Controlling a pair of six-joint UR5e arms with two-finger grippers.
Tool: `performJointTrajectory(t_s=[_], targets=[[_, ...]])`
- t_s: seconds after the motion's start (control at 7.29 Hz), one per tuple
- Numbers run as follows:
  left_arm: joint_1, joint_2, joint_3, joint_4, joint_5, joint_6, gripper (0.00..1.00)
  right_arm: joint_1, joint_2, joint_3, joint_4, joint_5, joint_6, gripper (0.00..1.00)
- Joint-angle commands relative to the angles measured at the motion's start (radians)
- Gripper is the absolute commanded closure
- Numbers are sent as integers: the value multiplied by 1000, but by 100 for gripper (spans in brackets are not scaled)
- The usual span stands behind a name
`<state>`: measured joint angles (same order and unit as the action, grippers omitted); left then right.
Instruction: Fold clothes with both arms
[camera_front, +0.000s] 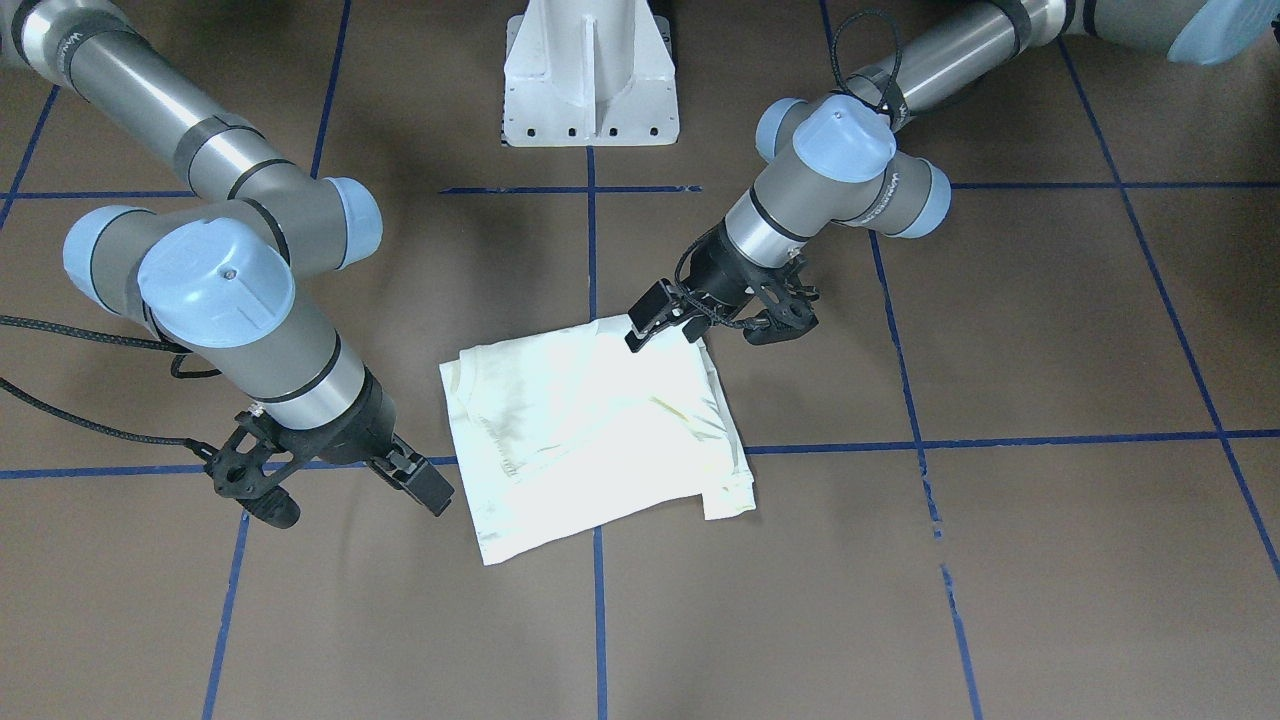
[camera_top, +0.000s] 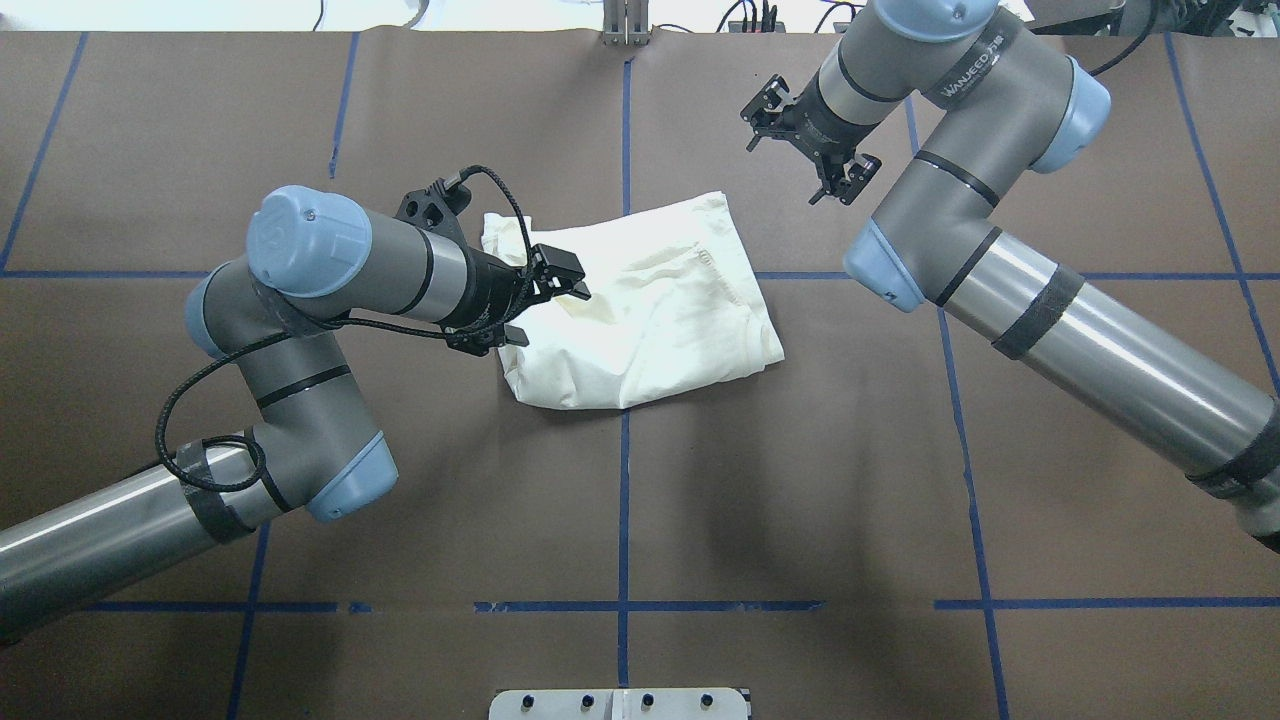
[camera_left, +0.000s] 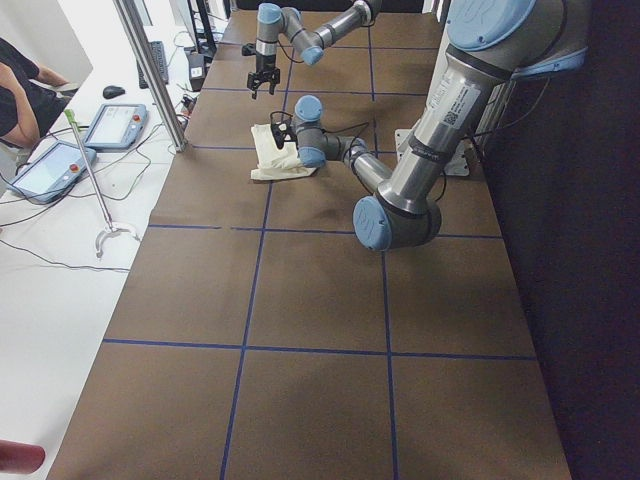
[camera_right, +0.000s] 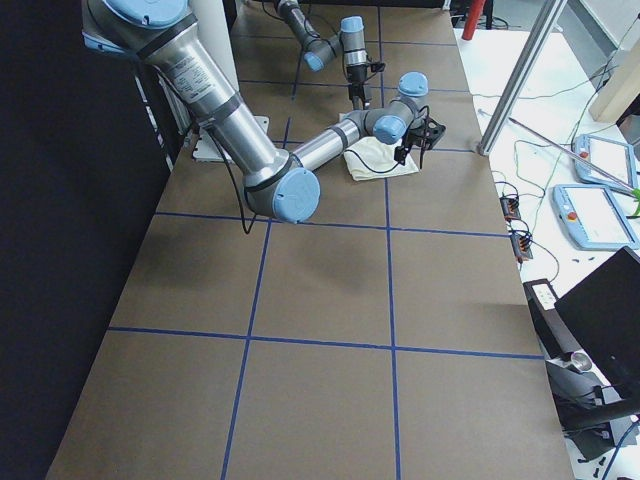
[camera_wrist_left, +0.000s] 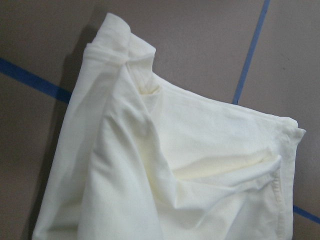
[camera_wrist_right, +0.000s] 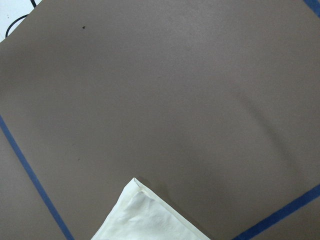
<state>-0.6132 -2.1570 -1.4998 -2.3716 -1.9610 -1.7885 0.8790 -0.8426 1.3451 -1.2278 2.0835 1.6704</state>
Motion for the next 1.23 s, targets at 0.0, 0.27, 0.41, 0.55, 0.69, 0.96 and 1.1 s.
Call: performJointTrajectory(t_s=[0.0, 0.27, 0.41, 0.55, 0.69, 0.96, 1.1], targets=[[50, 3, 9, 5, 4, 0, 1, 3, -3, 9, -9, 1, -12, 0], [73, 9, 32, 6, 5, 3, 2, 5, -4, 9, -9, 1, -14, 0], [75, 11, 33, 8, 8, 3, 2, 5, -4, 9, -10, 1, -12, 0], [76, 31, 33, 8, 8, 6, 2, 5, -4, 8, -10, 1, -12, 0], [76, 42, 33, 8, 8, 9, 3, 5, -4, 8, -10, 1, -14, 0], [78, 45, 33, 9, 10, 9, 3, 6, -4, 8, -10, 1, -14, 0], [78, 43, 32, 9, 10, 9, 3, 8, -6, 8, -10, 3, -14, 0]])
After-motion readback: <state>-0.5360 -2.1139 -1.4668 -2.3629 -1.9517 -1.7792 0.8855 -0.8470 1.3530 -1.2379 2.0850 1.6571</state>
